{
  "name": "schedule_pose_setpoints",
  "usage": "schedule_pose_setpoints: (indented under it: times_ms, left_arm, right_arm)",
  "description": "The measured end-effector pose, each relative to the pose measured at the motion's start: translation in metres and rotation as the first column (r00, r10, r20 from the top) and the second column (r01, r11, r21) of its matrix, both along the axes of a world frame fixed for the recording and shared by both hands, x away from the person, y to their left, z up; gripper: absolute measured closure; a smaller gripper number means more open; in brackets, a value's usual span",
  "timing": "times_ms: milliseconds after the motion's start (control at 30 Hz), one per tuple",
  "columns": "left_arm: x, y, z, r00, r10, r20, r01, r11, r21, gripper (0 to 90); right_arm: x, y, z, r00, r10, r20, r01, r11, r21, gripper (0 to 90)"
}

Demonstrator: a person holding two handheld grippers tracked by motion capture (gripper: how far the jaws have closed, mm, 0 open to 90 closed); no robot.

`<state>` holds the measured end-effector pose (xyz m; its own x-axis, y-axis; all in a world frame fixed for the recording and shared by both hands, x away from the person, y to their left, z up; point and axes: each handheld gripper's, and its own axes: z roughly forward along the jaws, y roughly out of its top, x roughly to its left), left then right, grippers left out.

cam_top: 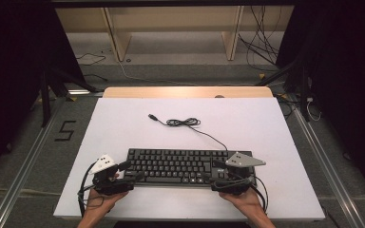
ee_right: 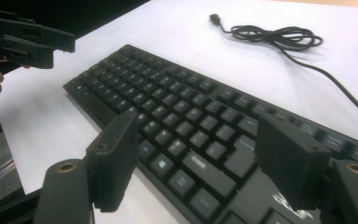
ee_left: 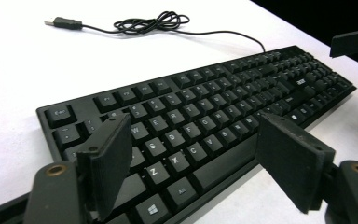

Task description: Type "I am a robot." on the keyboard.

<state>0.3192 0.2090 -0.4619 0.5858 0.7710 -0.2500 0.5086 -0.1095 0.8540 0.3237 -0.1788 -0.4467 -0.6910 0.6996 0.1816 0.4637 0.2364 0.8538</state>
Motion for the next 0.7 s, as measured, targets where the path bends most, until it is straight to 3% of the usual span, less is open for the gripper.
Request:
schedule_pose_setpoints:
  times_ms: [367,700]
  left_arm:
    - [0.002,0.003,-0.002,0.9997,0.020,-0.013,-0.020,0.9998,0.005,28.2]
    - [0.002,0.004,-0.002,0.9997,0.021,-0.016,-0.021,0.9997,0.012,29.2]
  right_arm:
    - [0.021,0.033,0.002,0.9987,0.046,-0.022,-0.046,0.999,-0.009,34.7]
    - [0.033,0.047,0.000,0.9973,0.055,-0.048,-0.056,0.998,-0.018,36.0]
